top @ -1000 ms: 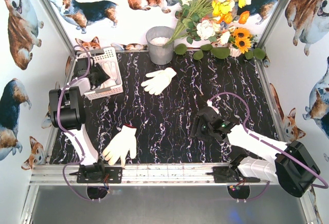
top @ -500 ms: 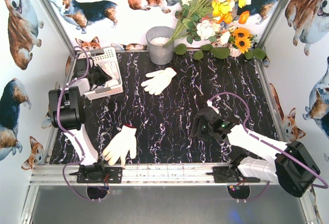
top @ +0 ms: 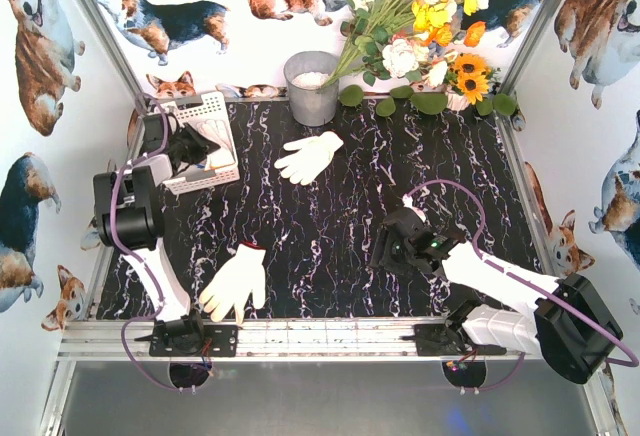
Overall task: Put the gloves into the storage basket
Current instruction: Place the glove in the bin.
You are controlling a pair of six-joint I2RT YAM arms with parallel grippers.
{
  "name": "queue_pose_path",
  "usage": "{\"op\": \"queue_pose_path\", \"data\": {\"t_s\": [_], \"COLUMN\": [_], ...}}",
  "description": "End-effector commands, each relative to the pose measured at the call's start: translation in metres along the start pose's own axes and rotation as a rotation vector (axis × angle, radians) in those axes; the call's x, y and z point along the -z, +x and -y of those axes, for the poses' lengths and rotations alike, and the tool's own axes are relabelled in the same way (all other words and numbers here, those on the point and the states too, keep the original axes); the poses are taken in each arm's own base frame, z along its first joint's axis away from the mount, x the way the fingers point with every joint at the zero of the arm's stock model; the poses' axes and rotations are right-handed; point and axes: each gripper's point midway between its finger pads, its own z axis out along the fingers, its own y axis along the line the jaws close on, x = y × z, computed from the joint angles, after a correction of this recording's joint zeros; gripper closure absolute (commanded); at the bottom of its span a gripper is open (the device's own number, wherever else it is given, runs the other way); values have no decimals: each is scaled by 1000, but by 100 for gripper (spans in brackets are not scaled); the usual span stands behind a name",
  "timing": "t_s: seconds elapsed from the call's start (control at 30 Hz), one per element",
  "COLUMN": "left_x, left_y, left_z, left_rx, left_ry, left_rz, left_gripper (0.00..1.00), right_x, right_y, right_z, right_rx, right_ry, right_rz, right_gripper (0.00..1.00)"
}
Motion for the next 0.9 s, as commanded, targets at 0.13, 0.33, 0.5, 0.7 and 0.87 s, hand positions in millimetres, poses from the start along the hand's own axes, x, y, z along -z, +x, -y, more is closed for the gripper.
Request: {"op": "queue_pose_path", "data": {"t_s": [0.13, 0.33, 0.5, 0.7, 0.87], "left_x": [-12, -5, 7, 30, 43], "left_y": [14, 6, -1, -9, -14], "left_z": [-35, -45, -43, -41, -35], "left_rx": [1, -67, -120, -194, -220], "left_ry": [-70, -145, -184, -244, -265], "left_rz": [-34, -11, 5, 26, 29], "left_gripper": [93, 76, 57, 43, 38], "right_x": [3, 3, -2, 0, 4], "right_y": [-15, -16, -14, -17, -21], "right_z": [-16, -16, -15, -17, -21], "right_rx": [4, 3, 8, 7, 15], "right_ry": [-45, -45, -30, -37, -44], "right_rz": [47, 49, 32, 43, 58], "right_gripper": [46, 46, 46, 46, 46]}}
